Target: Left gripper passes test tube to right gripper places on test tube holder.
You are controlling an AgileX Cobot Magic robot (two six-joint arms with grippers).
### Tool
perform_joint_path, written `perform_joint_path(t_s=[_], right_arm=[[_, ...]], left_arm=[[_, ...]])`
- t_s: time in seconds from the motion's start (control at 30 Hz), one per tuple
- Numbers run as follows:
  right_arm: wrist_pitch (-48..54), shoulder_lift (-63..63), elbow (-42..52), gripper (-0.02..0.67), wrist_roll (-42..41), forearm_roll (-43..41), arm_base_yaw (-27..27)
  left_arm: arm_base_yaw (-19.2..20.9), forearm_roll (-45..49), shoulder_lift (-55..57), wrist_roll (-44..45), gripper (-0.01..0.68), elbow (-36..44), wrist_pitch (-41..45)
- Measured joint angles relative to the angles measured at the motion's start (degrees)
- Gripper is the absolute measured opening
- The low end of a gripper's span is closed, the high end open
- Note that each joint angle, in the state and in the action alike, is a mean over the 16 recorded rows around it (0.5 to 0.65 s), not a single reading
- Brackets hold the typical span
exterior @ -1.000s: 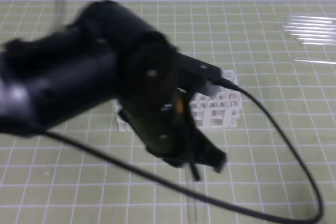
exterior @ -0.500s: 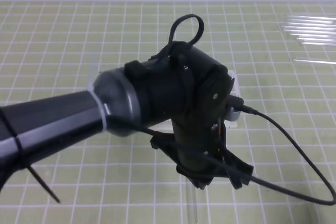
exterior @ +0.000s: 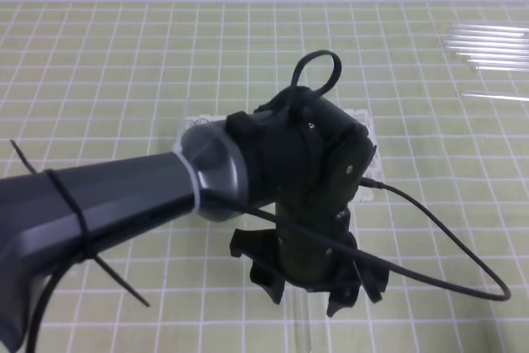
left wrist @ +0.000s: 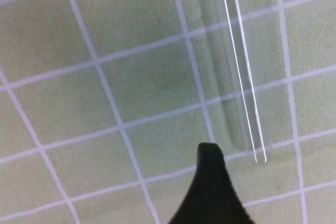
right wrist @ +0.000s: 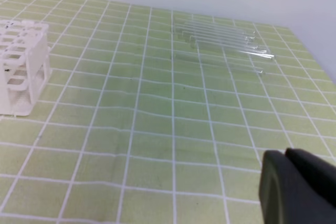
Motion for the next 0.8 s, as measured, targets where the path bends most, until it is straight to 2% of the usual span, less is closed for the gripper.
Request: perform_joint_path(t_s=[0.23,0.8], right_arm=[[0.00,0.00,0.00,-0.018,0.00,0.00,0.04],[0.00,0.00,0.00,-0.018,0.00,0.00,0.06]], left_arm=[[-0.75,0.40,1.76,-4.76,0.467,0.01,-2.54],[-1.90,-0.35,2.27,-8.39,0.476,5.76,-10.55]])
